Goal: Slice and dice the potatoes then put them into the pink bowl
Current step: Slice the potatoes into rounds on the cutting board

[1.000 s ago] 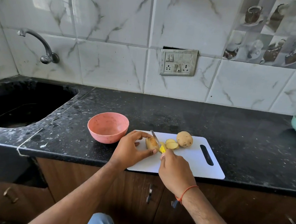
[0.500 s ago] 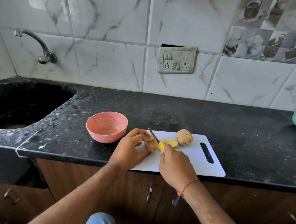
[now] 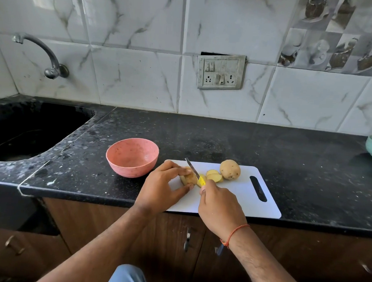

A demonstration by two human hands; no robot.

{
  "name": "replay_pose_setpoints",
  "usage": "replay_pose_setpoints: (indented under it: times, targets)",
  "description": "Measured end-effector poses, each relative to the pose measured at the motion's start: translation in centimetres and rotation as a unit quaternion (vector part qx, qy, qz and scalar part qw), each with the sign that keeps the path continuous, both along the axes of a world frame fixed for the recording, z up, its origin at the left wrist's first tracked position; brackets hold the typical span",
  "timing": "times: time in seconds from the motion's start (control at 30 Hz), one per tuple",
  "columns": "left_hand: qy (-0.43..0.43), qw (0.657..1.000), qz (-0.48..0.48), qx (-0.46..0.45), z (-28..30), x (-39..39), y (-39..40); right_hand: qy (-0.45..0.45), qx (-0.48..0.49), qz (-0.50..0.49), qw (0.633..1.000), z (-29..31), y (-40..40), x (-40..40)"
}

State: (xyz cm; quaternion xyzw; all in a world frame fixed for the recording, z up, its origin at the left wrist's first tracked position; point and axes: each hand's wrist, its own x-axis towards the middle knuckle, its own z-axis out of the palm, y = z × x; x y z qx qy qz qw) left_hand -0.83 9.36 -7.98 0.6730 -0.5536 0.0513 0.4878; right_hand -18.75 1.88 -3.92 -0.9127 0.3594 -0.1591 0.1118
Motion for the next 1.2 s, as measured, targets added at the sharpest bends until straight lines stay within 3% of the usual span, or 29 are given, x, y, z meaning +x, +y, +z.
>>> replay_pose_setpoints:
  times: [0.6, 0.93, 1.2]
  targets:
    - [0.001, 1.000, -0.005, 0.012, 0.0, 0.4, -0.2, 0.009, -0.005, 0.007, 1.000, -0.1, 0.0, 0.5]
    - [-0.006, 1.000, -0.005, 0.014, -0.1, 0.6, -0.5, 0.091, -0.006, 0.007, 0.996, 1.7, -0.3, 1.4]
    - [-0.026, 0.999, -0.018, 0.033, -0.1, 0.6, -0.5, 0.108, 0.026, 0.010, 0.994, 1.8, 0.2, -0.3]
